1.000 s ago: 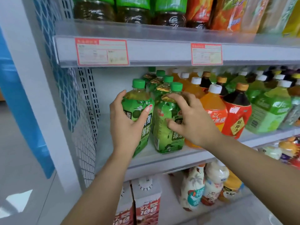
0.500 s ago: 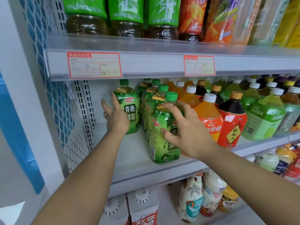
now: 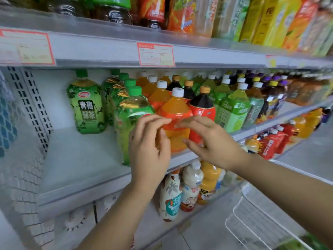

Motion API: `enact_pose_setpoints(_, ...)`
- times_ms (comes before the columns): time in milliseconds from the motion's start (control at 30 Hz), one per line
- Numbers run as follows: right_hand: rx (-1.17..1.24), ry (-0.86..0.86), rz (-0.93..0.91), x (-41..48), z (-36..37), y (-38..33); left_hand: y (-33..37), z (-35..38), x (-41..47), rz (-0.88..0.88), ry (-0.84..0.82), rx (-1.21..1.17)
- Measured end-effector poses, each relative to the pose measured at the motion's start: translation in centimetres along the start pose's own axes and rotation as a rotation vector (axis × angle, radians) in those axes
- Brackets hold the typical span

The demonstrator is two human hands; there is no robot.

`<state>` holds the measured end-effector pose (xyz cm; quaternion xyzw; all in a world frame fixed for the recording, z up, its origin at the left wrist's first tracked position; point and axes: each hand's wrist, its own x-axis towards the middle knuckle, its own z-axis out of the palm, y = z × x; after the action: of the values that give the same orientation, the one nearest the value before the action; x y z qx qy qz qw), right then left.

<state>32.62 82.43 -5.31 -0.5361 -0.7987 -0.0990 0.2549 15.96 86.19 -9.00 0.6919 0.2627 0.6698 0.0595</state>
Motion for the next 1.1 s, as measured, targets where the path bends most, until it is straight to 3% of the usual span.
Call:
enact_pose_setpoints(100, -0.080, -0.157, 0.213, -5.5, -3.2, 3.8, 2.1, 4.6, -2.0, 0.050, -0.240, -0.147)
enact_pose_setpoints(367, -0.180, -0.509, 0.796, -19.9, -9.8, 9.8, 6.5, 16.2, -9.2, -0.080, -0.863, -0.318)
enact_pose_setpoints(567, -0.154, -0.754, 1.010, -27.5, -9.9, 9.7, 7.8, 18.5, -12.6, -0.006, -1.145, -0.247)
enact_pose_setpoints(700, -0.144, -0.675, 1.168, -29.6, -8.8, 10.9, 7.7, 18.7, -13.5, 0.136, -1.174, -0.103)
enact_pose_setpoints(900, 0.019, -0.526, 1.285, -29.7, -5.8, 11.4, 7.4, 18.7, -14.1, 0.130, -1.150, -0.110)
enact_pose_setpoints(1000, 0.017, -0.397, 1.301, -29.5, -5.8, 11.5, 7.7, 18.5, -14.1, 0.125, -1.138, -0.086)
enact_pose_setpoints(1100, 0.016, -0.427, 1.259, -28.4, -6.3, 11.4, 8.0, 18.2, -13.7, 0.133, -1.185, -0.064)
